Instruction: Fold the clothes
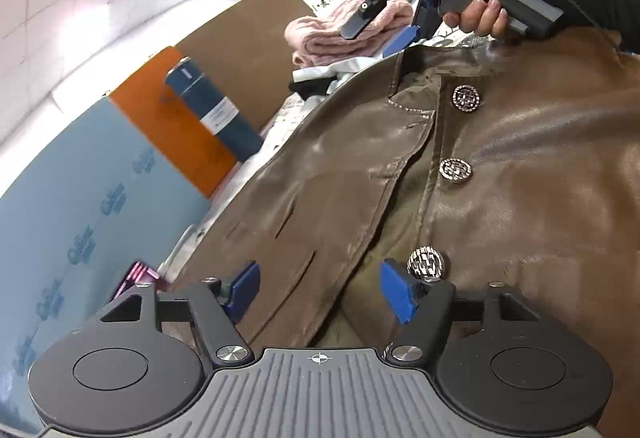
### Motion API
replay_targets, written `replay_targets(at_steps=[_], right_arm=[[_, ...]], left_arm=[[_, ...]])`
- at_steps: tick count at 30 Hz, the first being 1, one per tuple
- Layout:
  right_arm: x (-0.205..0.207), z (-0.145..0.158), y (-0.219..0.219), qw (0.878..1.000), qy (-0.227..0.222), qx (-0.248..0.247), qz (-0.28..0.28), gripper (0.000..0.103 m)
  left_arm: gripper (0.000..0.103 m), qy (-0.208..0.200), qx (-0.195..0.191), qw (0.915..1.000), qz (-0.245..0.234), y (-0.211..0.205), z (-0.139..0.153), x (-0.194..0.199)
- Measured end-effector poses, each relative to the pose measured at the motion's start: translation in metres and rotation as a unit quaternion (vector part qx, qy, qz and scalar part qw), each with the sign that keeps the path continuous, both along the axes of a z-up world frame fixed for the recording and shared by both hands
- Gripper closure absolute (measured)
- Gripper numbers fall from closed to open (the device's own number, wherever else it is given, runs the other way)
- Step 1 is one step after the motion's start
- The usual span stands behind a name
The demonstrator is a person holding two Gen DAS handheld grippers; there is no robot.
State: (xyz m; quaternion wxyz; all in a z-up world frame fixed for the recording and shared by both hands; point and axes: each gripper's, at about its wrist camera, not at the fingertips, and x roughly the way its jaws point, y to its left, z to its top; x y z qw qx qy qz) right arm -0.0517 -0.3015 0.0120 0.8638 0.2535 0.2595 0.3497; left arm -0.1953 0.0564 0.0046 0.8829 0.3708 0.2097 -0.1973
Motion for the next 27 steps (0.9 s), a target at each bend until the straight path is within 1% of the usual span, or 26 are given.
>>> replay_targets(at_steps=[4,5,6,7,8,9,10,13,15,16,18,20,21,22,24,25,26,27], right_arm=[[0.000,-0.001,-0.001,1.000,0.002,0.002,0.000,0.003],[0.001,-0.002,-0.001,1.000,0.003,0.002,0.000,0.003],[0.001,-0.002,-0.001,1.000,0.005,0.001,0.000,0.003],[0.002,-0.002,-0.001,1.000,0.006,0.001,0.000,0.003],[0.002,-0.003,0.000,1.000,0.007,0.000,0.000,0.003],[0.002,-0.003,-0.001,1.000,0.006,0.001,0.000,0.003],[0.001,-0.003,-0.001,1.000,0.006,0.002,-0.001,0.003],[0.001,-0.003,-0.004,1.000,0.004,0.010,-0.004,0.003],[0.001,-0.003,-0.006,1.000,0.007,0.014,-0.007,0.003],[0.001,-0.003,-0.006,1.000,0.008,0.014,-0.010,0.003],[0.002,-0.004,-0.007,1.000,0.009,0.013,-0.016,0.003],[0.001,-0.003,-0.009,1.000,0.007,0.024,-0.014,0.003],[0.001,-0.003,-0.010,0.999,0.005,0.030,-0.013,0.003],[0.001,-0.003,-0.011,0.999,0.004,0.036,-0.012,0.003],[0.001,-0.002,-0.013,0.999,0.000,0.049,-0.009,0.003],[0.000,-0.002,-0.015,0.998,-0.001,0.055,-0.008,0.003],[0.000,-0.002,-0.016,0.998,-0.003,0.061,-0.007,0.003],[0.000,-0.002,-0.017,0.998,-0.004,0.067,-0.006,0.003]], left_arm=[[0.034,0.023,-0.055,0.9980,0.020,0.003,0.001,0.023],[0.036,0.027,-0.067,0.9971,0.024,0.004,0.001,0.026],[0.051,0.037,-0.081,0.9958,0.020,0.004,0.002,0.029],[0.076,0.054,-0.101,0.9934,0.013,0.006,0.003,0.031],[0.084,0.063,-0.117,0.9911,0.010,0.007,0.004,0.033],[0.090,0.061,-0.122,0.9906,0.009,0.007,0.005,0.033],[0.101,0.048,-0.126,0.9908,0.011,0.006,0.008,0.030],[0.103,0.005,-0.148,0.9887,0.019,0.009,0.022,0.020],[0.103,-0.011,-0.163,0.9864,0.021,0.010,0.031,0.013],[0.103,-0.016,-0.161,0.9867,0.018,0.009,0.034,0.010],[0.103,0.003,-0.130,0.9915,0.000,0.003,0.031,0.004],[0.102,0.026,-0.095,0.9949,-0.020,-0.004,0.026,-0.001],[0.102,0.039,-0.074,0.9962,-0.024,-0.006,0.021,-0.002],[0.101,0.048,-0.061,0.9967,-0.023,-0.006,0.016,-0.003],[0.100,0.062,-0.045,0.9969,-0.021,-0.005,0.008,-0.004],[0.098,0.064,-0.050,0.9964,-0.023,-0.003,0.009,-0.004],[0.098,0.063,-0.063,0.9956,-0.027,0.000,0.012,-0.005],[0.095,0.063,-0.076,0.9947,-0.031,0.002,0.014,-0.006]])
